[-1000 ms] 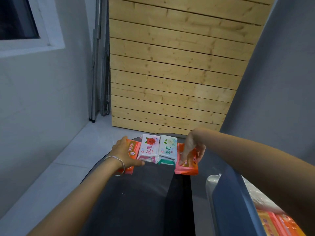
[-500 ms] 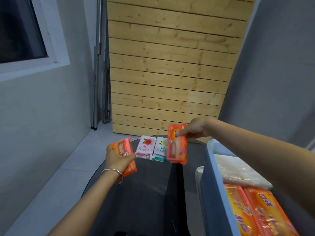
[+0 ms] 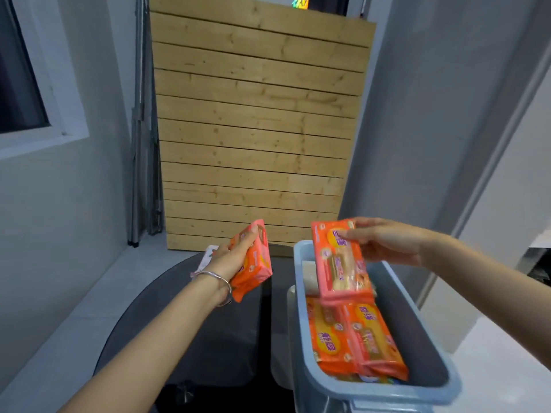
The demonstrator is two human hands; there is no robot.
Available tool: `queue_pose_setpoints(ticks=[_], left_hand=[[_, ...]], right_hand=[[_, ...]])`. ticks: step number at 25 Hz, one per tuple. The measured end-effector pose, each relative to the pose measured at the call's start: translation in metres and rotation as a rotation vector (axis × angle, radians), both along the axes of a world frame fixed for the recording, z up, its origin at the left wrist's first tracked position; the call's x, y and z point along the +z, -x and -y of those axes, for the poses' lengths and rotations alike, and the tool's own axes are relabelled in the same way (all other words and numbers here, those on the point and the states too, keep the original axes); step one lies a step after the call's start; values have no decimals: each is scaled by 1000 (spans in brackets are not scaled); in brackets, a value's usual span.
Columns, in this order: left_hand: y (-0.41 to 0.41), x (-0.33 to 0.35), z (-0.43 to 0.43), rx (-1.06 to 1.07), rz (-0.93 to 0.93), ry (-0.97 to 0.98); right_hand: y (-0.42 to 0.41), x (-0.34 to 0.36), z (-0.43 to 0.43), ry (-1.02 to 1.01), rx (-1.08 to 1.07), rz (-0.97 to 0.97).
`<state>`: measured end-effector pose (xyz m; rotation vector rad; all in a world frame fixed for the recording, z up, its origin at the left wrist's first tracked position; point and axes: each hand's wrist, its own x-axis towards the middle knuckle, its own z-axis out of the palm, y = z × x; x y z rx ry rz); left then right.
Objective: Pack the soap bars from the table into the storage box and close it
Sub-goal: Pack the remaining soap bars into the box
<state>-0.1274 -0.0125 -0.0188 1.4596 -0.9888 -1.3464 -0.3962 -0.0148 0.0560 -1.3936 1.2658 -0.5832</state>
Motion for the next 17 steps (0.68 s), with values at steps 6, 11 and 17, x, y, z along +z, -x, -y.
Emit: queue_pose_setpoints(ticks=[6, 11, 17], left_hand=[[30, 19, -21, -61, -91, 107], [55, 18, -28, -170, -41, 137], [104, 10, -30, -268, -52, 250]], right_hand=[[-9, -66, -26, -145, -51, -133], [-10, -77, -41, 120, -117, -308], [39, -58, -36, 490, -375, -206]])
